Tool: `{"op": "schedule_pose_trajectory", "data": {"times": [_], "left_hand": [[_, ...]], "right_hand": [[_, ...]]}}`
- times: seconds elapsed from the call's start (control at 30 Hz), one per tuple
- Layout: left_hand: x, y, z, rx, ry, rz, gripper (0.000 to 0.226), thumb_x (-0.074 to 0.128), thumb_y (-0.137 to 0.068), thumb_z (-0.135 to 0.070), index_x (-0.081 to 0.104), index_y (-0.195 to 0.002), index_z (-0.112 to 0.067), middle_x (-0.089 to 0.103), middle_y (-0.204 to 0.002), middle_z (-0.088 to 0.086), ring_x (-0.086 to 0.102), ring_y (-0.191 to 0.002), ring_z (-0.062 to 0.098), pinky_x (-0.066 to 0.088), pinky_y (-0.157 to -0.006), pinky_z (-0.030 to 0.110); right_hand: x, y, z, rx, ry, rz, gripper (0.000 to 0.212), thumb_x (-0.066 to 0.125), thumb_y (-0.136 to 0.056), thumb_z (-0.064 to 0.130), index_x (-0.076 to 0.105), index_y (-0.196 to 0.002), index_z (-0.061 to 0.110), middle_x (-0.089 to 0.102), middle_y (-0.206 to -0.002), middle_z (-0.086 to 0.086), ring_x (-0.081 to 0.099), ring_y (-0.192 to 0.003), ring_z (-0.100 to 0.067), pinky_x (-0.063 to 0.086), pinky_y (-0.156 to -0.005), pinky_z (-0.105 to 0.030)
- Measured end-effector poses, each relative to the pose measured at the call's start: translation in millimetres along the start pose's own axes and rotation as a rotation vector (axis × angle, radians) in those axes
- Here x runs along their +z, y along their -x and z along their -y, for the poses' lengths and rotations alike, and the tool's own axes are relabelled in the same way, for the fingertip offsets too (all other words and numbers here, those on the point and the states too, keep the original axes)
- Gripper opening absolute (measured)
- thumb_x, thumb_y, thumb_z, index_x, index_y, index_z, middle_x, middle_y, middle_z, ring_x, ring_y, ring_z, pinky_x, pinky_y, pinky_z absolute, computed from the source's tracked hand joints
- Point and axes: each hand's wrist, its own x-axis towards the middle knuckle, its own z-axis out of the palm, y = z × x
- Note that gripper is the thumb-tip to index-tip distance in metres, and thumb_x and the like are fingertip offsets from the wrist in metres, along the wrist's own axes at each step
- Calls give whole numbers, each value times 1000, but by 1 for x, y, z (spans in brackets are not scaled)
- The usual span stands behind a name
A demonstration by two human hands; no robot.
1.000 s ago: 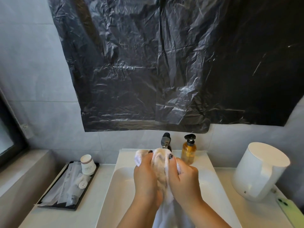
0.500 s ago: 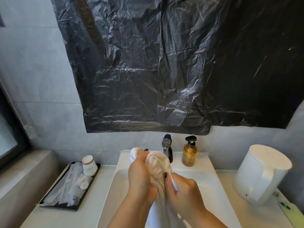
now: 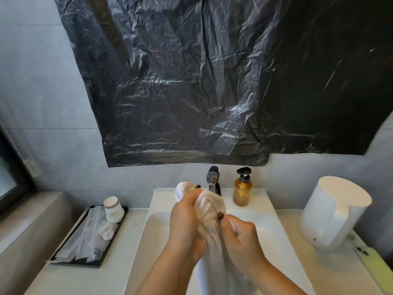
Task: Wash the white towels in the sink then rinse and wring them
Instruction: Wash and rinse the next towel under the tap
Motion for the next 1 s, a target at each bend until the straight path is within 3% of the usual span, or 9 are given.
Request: {"op": "schedule_pose_trajectory", "data": {"times": [0.13, 0.27, 0.37, 0.43, 0.53, 0.7, 0.77, 0.87, 1.0], "left_hand": [[-2, 5, -1, 97, -252, 132, 14, 67, -83, -20, 64, -71, -14, 61, -71, 11, 59, -68, 21, 47, -69, 31], [-8, -1, -9, 289, -548, 150, 28, 65, -91, -25, 54, -69, -13, 48, -62, 3, 47, -61, 13, 39, -54, 20], [-27, -11, -18, 355, -566, 54, 39, 67, -89, -37, 60, -69, -4, 54, -64, 7, 51, -65, 16, 40, -62, 29], [-41, -14, -19, 373, -577, 4, 40, 70, -85, -45, 66, -64, -11, 61, -63, 3, 54, -61, 14, 42, -61, 29], [-60, -14, -4, 437, -731, 24, 51, 74, -80, -51, 51, -47, -19, 42, -49, -11, 34, -49, 7, 28, -47, 21], [-87, -27, 40, 328, -726, 177, 76, 68, -57, -84, 50, -60, -10, 42, -62, -2, 36, -62, 13, 26, -56, 28], [-80, -22, 44, 276, -605, 167, 66, 60, -74, -78, 58, -65, -13, 56, -66, -2, 49, -63, 15, 38, -57, 26], [-56, -22, 35, 177, -409, 158, 52, 39, -101, -54, 76, -98, -18, 76, -100, 6, 72, -94, 23, 55, -88, 42], [-25, -30, 26, 81, -131, 28, 58, 39, -102, -48, 66, -69, -10, 66, -64, 7, 67, -63, 19, 51, -70, 35]], "right_hand": [[-14, -23, -1, 540, -497, 55, 58, 74, -62, 60, 56, -79, 7, 49, -75, -11, 48, -75, -25, 43, -71, -37], [-30, -33, 15, 658, -521, 412, 48, 59, -88, 50, 69, -109, 8, 70, -109, -14, 65, -108, -26, 44, -99, -41], [-35, -36, 25, 562, -360, 495, 35, 60, -88, 42, 70, -85, 9, 69, -84, -5, 64, -81, -20, 47, -76, -27], [-38, -43, 40, 448, -271, 346, 42, 70, -77, 45, 51, -64, 9, 39, -58, -1, 38, -57, -15, 28, -54, -26], [-43, -63, 66, 337, -415, 82, 64, 70, -63, 53, 40, -67, -3, 29, -69, -7, 26, -68, -24, 17, -58, -34], [-49, -104, 110, 298, -520, -174, 47, 69, -73, 44, 46, -70, 3, 37, -78, -6, 36, -75, -21, 29, -67, -34], [-51, -112, 114, 192, -307, -191, 55, 63, -89, 37, 38, -68, -7, 35, -70, -4, 32, -69, -19, 29, -63, -30], [-34, -98, 96, 65, 39, -131, 45, 49, -97, 36, 34, -62, 12, 32, -55, 10, 30, -57, -8, 30, -57, -30], [22, -20, 57, -23, 429, 78, 60, 22, -87, 63, 69, -95, 27, 67, -80, 12, 60, -75, -11, 46, -69, -30]]}}
